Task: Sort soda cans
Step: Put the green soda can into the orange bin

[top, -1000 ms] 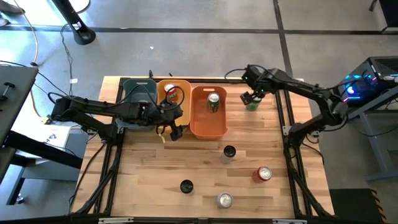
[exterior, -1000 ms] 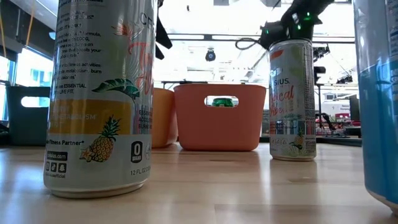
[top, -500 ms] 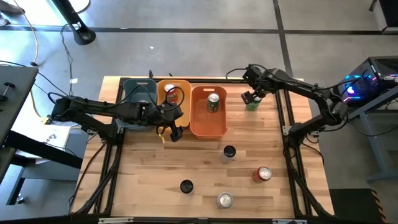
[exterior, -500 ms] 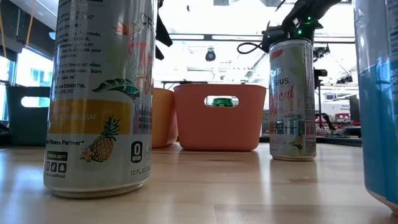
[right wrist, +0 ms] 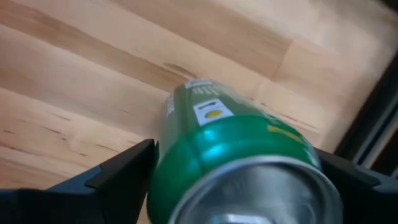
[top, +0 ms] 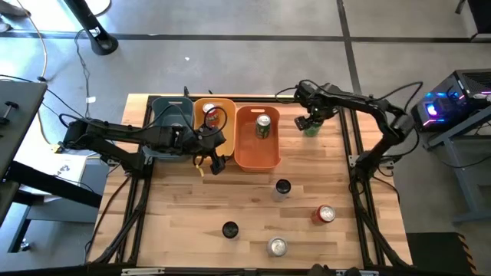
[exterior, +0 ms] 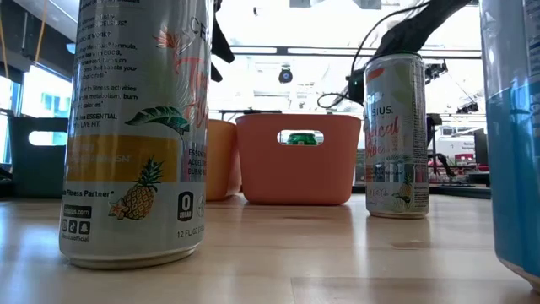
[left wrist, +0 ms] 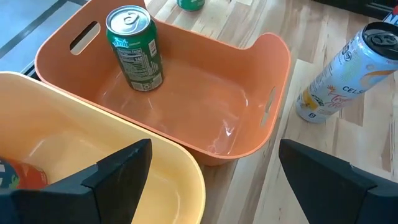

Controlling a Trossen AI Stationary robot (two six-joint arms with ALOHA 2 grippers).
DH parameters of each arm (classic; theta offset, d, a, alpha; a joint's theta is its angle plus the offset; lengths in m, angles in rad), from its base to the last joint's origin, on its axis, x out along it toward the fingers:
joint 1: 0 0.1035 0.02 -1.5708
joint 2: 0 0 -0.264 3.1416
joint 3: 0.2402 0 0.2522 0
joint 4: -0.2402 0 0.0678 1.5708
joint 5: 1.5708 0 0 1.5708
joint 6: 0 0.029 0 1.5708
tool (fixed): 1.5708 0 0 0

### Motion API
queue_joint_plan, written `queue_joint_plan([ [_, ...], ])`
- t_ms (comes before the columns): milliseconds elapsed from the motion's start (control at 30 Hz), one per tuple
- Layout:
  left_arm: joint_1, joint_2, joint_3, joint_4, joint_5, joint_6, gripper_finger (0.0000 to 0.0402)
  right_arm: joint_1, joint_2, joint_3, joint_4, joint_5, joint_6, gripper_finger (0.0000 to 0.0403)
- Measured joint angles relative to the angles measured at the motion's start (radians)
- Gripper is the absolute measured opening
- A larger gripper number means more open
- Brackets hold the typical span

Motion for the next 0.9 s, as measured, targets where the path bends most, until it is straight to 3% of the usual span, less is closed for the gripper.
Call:
queue_joint_plan([
  [200, 0.0, 0.0, 0.0, -0.003, 0.0, 0.0, 0.0344, 0.009, 0.001, 0.0, 0.002, -0.002, -0.025, 0.03],
  [567, 0.018, 0.0, 0.0, -0.007, -0.001, 0.02, 0.0344, 0.075, -0.16, 0.064, -0.051, -0.037, -0.029, 0.0298],
  [733, 0.042, 0.0, 0.0, -0.007, -0.001, 0.047, 0.0344, 0.232, -0.215, 0.17, 0.054, -0.133, 0.054, 0.0298],
  [900, 0.066, 0.0, 0.0, -0.007, -0.002, 0.047, 0.0344, 0.43, -0.182, 0.26, 0.14, -0.098, 0.119, 0.0298],
])
